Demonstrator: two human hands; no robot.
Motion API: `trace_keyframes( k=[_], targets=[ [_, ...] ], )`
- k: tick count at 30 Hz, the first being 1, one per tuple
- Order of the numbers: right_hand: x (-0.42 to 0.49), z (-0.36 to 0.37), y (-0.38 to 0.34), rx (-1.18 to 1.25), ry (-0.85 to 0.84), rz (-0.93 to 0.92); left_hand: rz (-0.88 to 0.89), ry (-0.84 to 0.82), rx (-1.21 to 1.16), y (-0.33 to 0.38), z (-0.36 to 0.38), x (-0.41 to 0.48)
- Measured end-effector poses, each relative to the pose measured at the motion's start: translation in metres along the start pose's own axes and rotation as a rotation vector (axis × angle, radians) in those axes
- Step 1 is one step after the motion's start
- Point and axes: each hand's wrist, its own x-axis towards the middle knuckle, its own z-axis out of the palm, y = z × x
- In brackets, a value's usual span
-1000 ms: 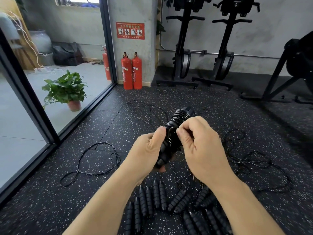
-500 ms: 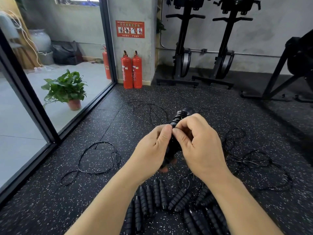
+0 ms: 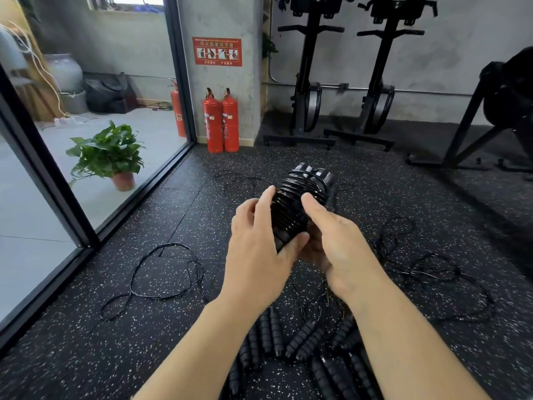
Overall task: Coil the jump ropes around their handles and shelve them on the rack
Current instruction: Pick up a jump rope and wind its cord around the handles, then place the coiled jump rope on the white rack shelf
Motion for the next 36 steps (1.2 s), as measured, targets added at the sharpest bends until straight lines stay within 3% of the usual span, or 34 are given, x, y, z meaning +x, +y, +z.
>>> trace_keyframes(
  k=[4, 10, 12, 19, 30, 36],
  targets=[
    [0.005, -0.011, 0.004, -0.01, 0.044, -0.052, -0.034, -0.033, -0.127, 0.006, 0.005, -0.001],
    [0.001, -0.034, 0.006, -0.094, 0.049, 0.008, -0.417, -0.244, -0.718, 0.01, -0.003, 0.01],
    [-0.004, -0.043, 0.006, -0.133, 0.056, 0.044, -0.507, -0.317, -0.798, 0.013, 0.001, 0.011],
    [-0.047, -0.072, -0.018, -0.089, 0.11, 0.12, -0.632, -0.432, -0.833, 0.059, 0.013, -0.006],
    [-0.138, -0.15, -0.082, -0.08, 0.373, 0.078, -0.719, -0.69, -0.777, 0.192, 0.039, -0.031],
    [-0.189, -0.208, -0.099, -0.063, 0.502, 0.051, -0.681, -0.852, -0.783, 0.254, 0.074, -0.058]
  ],
)
